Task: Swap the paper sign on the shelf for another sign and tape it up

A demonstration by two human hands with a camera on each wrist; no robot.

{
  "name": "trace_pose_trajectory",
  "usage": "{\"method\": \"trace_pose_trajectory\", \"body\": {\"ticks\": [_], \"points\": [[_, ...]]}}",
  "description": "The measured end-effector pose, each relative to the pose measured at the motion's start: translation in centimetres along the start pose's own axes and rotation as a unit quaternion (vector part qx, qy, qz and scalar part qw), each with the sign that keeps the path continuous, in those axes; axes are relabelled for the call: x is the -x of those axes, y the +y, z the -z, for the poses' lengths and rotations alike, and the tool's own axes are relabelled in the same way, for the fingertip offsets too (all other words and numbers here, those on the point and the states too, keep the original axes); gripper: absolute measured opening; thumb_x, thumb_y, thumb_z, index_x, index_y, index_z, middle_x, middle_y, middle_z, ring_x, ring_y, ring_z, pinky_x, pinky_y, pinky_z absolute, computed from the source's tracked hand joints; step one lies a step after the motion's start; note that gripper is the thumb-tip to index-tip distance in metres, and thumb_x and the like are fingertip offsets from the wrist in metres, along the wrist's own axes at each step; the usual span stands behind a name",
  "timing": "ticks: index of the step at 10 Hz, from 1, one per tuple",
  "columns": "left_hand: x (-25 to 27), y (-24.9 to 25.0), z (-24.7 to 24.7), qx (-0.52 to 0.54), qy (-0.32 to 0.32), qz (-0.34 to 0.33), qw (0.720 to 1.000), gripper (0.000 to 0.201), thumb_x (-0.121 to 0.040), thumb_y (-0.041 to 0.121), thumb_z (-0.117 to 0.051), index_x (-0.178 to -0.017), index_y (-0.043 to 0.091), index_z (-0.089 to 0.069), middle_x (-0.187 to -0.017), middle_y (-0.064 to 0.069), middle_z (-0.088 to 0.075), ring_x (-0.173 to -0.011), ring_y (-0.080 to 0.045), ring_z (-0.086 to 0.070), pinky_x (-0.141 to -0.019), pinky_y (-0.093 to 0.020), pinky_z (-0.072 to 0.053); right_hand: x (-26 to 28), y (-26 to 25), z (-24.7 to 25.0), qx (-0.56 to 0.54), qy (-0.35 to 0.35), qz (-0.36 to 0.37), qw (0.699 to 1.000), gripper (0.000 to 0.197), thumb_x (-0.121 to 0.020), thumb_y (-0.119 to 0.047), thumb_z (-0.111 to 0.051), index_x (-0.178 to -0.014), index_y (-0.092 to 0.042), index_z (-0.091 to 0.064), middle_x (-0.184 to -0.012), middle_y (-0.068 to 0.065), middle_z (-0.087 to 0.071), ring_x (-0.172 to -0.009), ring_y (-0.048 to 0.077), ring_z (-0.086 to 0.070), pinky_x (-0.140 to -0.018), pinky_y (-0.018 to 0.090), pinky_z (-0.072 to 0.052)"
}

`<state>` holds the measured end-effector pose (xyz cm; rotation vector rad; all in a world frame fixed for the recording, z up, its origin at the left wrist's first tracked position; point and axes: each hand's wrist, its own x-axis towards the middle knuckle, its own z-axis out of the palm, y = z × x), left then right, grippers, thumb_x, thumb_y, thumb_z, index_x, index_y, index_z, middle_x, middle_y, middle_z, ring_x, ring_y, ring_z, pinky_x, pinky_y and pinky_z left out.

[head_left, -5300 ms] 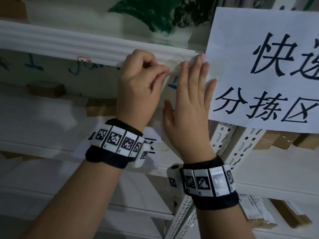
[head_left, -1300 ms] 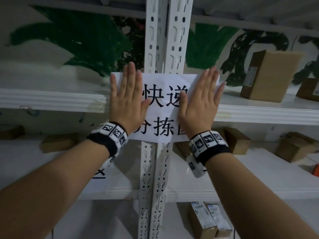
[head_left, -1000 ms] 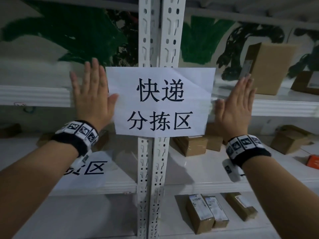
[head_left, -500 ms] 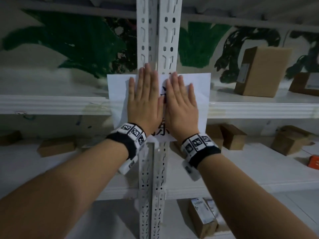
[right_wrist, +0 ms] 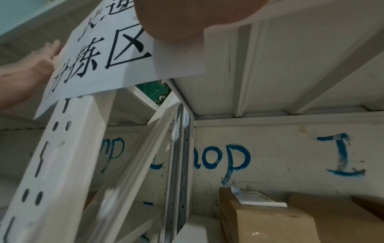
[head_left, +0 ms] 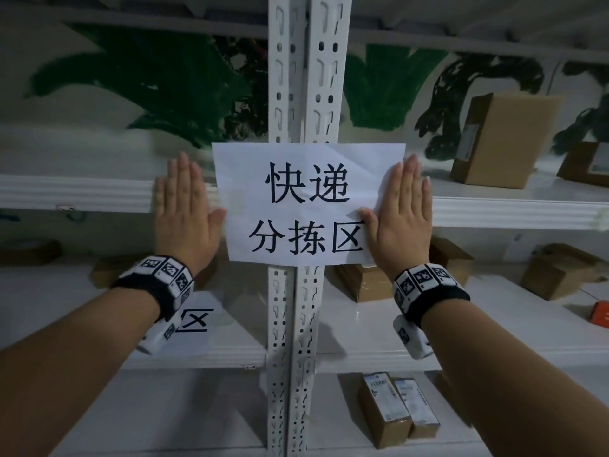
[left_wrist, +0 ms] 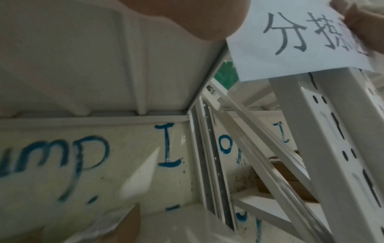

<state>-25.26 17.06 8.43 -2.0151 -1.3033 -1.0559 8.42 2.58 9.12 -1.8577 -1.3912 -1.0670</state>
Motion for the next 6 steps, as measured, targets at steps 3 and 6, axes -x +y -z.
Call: {"method": "trace_pose_trajectory", "body": {"ticks": [3, 6], "points": [[3.3, -3.6, 4.2, -0.014, -0.137, -0.013, 0.990, 0.075, -0.113, 0.045, -0.025, -0.170, 0.002, -0.002, -0.179, -0.015, 0.002, -0.167, -0.030, 0.001, -0.136, -0.046, -0.002, 1.1, 0.4, 2.2, -0.011, -0.101, -0.025, 0.995, 0.102, -0.109, -0.075, -0.017, -0.171, 0.003, 0.007, -0.181, 0.024, 0.012, -0.171, 0.037, 0.008, -0.139, 0.052, 0.000], [0.7, 2.4, 10.3, 0.015, -0.272, 0.084, 0.959, 0.082, -0.112, 0.055, -0.023, -0.168, -0.003, -0.009, -0.176, -0.028, -0.002, -0.165, -0.040, -0.008, -0.135, -0.052, -0.008, 0.9, -3.0, 11.9, 0.019, -0.380, -0.101, 0.919, 0.100, -0.111, -0.069, -0.034, -0.172, 0.000, 0.005, -0.182, 0.023, 0.006, -0.171, 0.038, -0.004, -0.139, 0.050, -0.013]]}}
